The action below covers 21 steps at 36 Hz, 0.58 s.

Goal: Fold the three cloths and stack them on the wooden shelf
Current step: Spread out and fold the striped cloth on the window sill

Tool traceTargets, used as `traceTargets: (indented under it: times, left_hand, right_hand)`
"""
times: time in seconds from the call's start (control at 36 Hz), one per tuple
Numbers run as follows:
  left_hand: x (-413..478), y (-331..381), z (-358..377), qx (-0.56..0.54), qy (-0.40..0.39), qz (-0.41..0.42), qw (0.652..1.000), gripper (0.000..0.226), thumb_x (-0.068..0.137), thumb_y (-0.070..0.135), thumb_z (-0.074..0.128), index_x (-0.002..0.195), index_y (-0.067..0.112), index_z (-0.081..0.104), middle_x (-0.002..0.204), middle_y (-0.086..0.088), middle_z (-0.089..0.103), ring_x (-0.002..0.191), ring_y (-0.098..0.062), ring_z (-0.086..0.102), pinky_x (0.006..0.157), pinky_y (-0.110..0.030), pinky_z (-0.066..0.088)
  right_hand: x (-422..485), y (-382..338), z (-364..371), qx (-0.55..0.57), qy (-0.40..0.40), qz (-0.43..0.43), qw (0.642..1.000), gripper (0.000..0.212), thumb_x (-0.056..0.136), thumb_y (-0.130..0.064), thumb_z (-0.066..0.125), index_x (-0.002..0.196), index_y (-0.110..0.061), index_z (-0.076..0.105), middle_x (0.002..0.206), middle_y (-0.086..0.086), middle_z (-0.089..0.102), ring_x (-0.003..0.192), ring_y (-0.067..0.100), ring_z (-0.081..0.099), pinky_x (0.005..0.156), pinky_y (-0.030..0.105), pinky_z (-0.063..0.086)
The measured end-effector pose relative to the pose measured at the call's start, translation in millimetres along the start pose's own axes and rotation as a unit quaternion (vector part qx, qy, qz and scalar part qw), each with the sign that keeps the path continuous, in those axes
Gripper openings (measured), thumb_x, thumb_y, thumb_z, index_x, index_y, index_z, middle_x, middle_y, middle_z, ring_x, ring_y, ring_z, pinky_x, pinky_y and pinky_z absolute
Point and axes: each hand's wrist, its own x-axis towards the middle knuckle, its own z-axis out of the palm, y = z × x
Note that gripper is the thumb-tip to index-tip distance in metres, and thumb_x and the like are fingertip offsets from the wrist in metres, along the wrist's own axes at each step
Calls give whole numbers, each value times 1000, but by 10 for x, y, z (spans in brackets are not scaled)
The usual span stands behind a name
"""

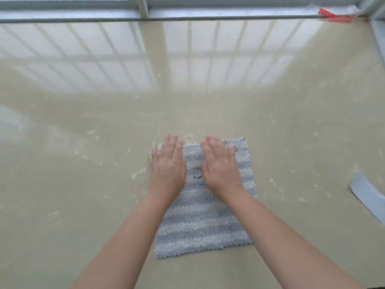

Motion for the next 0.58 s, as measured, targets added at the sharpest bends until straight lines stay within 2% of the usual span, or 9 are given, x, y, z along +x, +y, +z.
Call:
traceTargets:
  times: [0.06,0.11,0.22,0.28,0.33,0.39,0.47,0.53,0.58]
  left_hand:
    - [-105,123,147,-25,-44,8,999,50,86,20,34,124,-2,56,132,-18,54,123,-35,50,94,-61,38]
    - [-189,175,295,-54,-83,-22,995,55,90,24,28,138,1,42,145,-14,40,137,-28,33,107,-55,23]
    - [-247,126,423,0,-81,-30,996,55,91,27,28,143,8,27,155,-5,20,145,-11,-4,112,-45,1]
    - [-252,80,428,20,-60,-26,998,57,92,33,27,145,11,22,158,2,7,144,-8,-9,112,-46,2]
    - [-264,38,420,29,-57,-29,998,60,92,37,28,145,11,22,155,2,16,144,-6,-9,110,-47,3]
    - [-274,-15,365,35,-72,-38,996,64,92,42,24,147,12,19,155,0,16,143,-6,-7,110,-45,1]
    - [-239,-158,267,33,-118,-87,989,67,86,51,0,145,21,-7,153,8,-14,139,-5,-18,113,-45,-5]
    - [-230,-249,193,43,-139,-113,983,68,80,52,-11,140,22,-18,149,9,-26,136,-5,-26,114,-46,-6]
    - [-228,-295,161,41,-135,-113,983,69,81,51,-10,141,18,-16,149,7,-25,137,-8,-25,114,-48,-5]
  right_hand:
    - [-46,-68,159,-19,-17,-32,999,53,79,-20,37,130,-8,46,134,10,54,123,30,52,100,53,38]
    - [-83,-69,286,-18,-31,-34,999,53,83,-23,36,134,-11,38,141,6,48,131,27,43,106,50,21]
    - [-115,55,402,-38,-46,-40,997,52,91,-31,30,141,-15,28,150,-3,30,145,14,-3,111,44,8]
    - [-110,146,403,-53,-52,-40,996,50,97,-37,21,142,-17,27,150,-5,29,144,11,-8,112,43,6]
    - [-111,236,348,-61,-63,-19,996,54,99,-42,8,145,-17,24,152,-5,22,143,10,-11,112,43,1]
    - [-126,368,295,-59,-71,14,996,60,95,-47,2,149,-20,6,155,-4,-2,140,7,-22,114,40,-11]
    - [-160,565,136,-59,-138,97,984,65,80,-49,-15,140,-25,-25,144,-11,-37,133,7,-36,108,39,-22]
    - [-178,657,43,-72,-145,125,979,67,77,-49,-19,139,-25,-28,143,-11,-39,134,10,-34,106,43,-23]
    - [-172,713,0,-86,-147,134,976,66,77,-48,-20,138,-25,-27,144,-10,-38,134,12,-34,103,44,-29]
